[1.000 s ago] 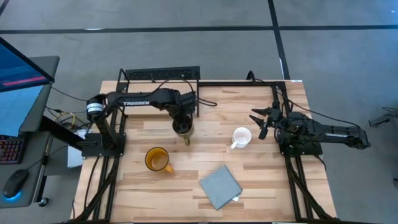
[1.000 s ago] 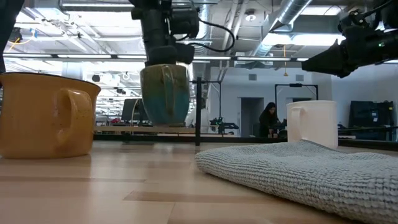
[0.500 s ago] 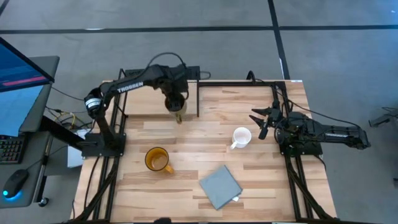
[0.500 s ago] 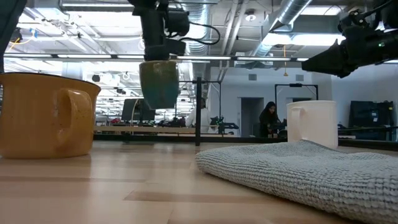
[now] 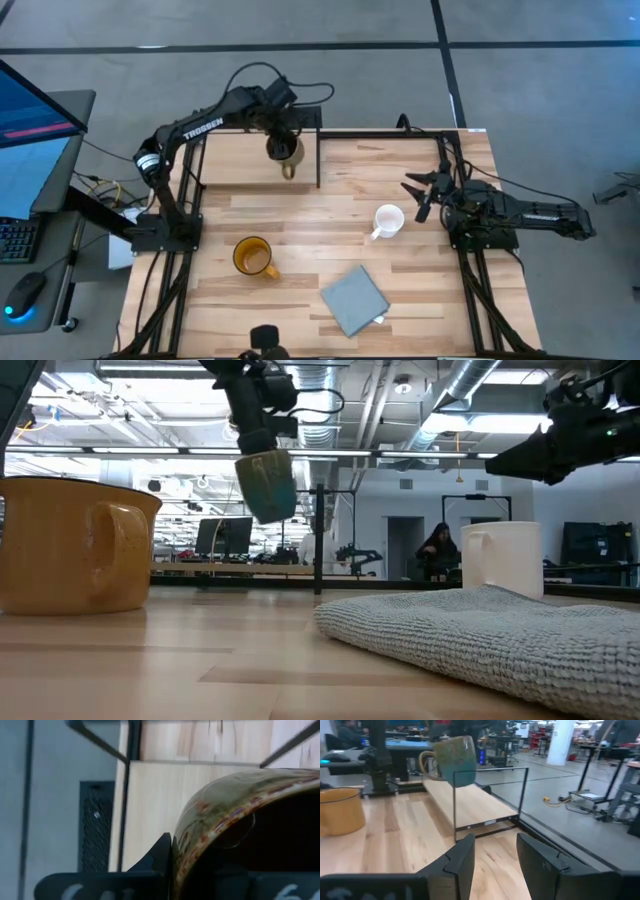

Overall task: Stack small to large cups/mugs on shelf
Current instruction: Put the green mug on the shelf

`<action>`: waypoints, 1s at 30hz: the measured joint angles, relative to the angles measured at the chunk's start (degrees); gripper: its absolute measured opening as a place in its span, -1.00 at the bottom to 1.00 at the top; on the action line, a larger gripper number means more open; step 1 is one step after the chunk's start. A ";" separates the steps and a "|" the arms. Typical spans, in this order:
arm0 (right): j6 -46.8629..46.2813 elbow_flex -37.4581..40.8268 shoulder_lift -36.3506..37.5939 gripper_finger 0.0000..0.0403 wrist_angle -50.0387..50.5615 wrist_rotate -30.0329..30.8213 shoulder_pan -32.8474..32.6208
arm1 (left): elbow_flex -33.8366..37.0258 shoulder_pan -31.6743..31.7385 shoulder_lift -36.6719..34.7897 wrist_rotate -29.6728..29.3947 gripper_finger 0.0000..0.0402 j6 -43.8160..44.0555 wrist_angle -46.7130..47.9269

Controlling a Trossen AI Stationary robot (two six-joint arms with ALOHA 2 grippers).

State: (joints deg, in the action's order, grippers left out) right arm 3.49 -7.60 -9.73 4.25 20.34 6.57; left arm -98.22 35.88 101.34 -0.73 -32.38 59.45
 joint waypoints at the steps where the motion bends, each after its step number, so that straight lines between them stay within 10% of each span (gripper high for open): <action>1: -0.01 0.00 -0.01 -0.16 0.00 0.58 0.00 | -0.34 0.01 0.13 0.14 -0.90 0.00 -0.32; 19: -0.03 0.00 0.01 -0.16 -0.04 0.79 0.02 | -21.78 3.99 19.25 0.98 -0.90 0.16 15.50; 30: -0.03 0.00 0.01 -0.16 0.00 0.77 0.01 | -22.56 3.55 20.97 0.24 -0.90 -3.24 15.58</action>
State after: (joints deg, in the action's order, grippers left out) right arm 3.46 -7.60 -9.72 4.25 21.10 6.57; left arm -120.78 39.44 122.31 -0.49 -35.62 75.03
